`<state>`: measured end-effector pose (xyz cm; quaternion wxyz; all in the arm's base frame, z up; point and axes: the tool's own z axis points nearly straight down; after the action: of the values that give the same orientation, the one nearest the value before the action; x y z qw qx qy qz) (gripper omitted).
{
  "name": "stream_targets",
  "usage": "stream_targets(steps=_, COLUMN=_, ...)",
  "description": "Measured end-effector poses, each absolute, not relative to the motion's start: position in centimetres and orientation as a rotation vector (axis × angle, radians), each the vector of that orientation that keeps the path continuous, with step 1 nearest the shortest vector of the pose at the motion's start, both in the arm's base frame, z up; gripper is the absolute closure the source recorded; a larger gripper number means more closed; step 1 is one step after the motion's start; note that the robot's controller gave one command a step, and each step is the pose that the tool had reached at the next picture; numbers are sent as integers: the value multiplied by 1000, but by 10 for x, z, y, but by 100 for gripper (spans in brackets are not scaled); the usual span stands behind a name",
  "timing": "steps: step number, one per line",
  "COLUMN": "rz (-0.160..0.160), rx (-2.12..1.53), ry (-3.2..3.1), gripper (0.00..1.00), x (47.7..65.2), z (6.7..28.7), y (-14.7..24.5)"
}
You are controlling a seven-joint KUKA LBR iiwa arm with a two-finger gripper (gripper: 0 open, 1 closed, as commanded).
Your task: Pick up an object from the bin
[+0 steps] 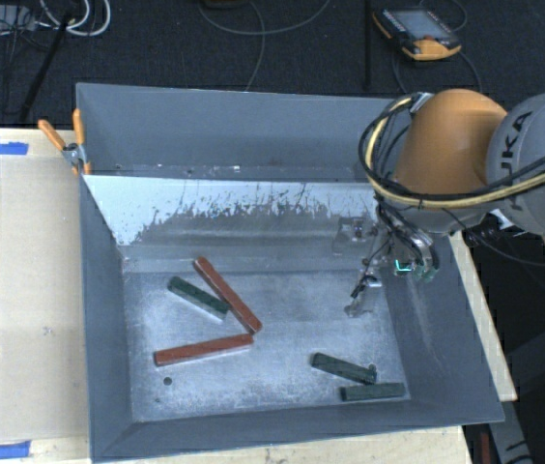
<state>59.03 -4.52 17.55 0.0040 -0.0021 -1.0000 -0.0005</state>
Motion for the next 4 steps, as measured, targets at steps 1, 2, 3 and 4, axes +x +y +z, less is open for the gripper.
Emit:
stream_targets(steps=1, rz=-3, rx=151, ry=-3124, gripper=0, x=507, z=101, y=-60)
stream_targets(steps=2, rz=5, rx=400, ry=-3135, gripper=0, x=479, z=73, y=-34)
stream_targets(steps=3, rz=-1, rx=557, ry=-3093, gripper=0, x=546, z=70, y=-22)
stream_targets(steps=4, rz=1, rx=532, ry=-3093, gripper=0, x=525, z=73, y=-74)
